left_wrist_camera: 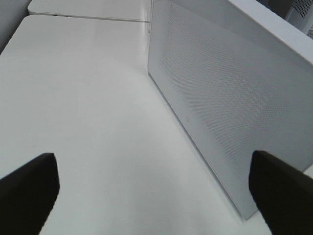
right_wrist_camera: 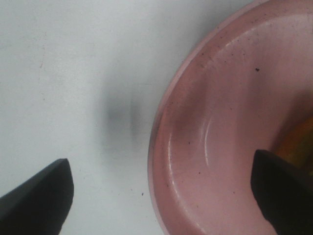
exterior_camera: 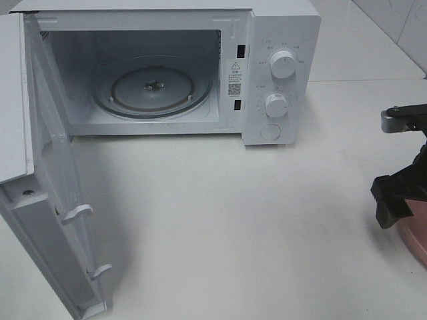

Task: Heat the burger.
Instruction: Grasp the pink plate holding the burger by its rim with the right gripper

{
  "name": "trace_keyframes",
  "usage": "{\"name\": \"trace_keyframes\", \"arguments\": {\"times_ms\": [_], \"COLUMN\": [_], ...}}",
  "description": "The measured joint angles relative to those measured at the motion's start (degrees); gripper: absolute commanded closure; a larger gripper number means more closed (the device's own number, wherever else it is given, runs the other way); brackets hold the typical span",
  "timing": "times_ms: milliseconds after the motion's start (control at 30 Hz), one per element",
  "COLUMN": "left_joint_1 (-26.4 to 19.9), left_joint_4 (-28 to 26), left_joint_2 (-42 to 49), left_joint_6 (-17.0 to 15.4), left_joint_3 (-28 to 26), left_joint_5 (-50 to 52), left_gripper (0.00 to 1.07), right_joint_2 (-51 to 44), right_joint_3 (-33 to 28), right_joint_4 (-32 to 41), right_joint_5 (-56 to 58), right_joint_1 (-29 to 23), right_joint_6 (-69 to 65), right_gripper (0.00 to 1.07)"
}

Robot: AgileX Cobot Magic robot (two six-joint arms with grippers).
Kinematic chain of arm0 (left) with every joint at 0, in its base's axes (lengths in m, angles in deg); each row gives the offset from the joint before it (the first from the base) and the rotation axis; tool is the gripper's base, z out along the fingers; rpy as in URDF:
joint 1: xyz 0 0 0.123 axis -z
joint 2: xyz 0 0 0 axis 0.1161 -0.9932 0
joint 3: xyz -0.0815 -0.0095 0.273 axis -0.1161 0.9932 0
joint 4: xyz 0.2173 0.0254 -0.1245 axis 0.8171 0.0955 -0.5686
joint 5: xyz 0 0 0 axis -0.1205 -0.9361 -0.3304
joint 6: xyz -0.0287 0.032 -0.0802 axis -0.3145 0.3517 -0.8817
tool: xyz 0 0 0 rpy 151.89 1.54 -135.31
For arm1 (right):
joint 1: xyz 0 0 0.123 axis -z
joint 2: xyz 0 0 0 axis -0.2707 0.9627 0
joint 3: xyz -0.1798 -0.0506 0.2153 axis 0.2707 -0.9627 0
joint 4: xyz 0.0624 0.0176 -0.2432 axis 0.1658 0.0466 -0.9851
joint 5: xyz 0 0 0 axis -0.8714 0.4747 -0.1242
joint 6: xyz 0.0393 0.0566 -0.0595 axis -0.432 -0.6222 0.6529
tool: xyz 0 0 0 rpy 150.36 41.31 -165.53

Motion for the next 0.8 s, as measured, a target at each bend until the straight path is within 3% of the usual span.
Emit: {"name": "trace_keyframes", "arguments": {"times_ms": [800], "left_joint_1": [0.0], "left_joint_4": [-0.1], "left_joint_2": [0.0], "left_joint_6": [0.0], "left_joint_3": [0.0], "left_joint_5": [0.0], "left_gripper": [0.09], "right_joint_2": [9.2], "right_joint_3": [0.0], "right_joint_4": [0.0], "right_joint_5": [-5.2], "right_joint_1": [0.0], "right_joint_6": [-0.1], "right_gripper": [0.24]}}
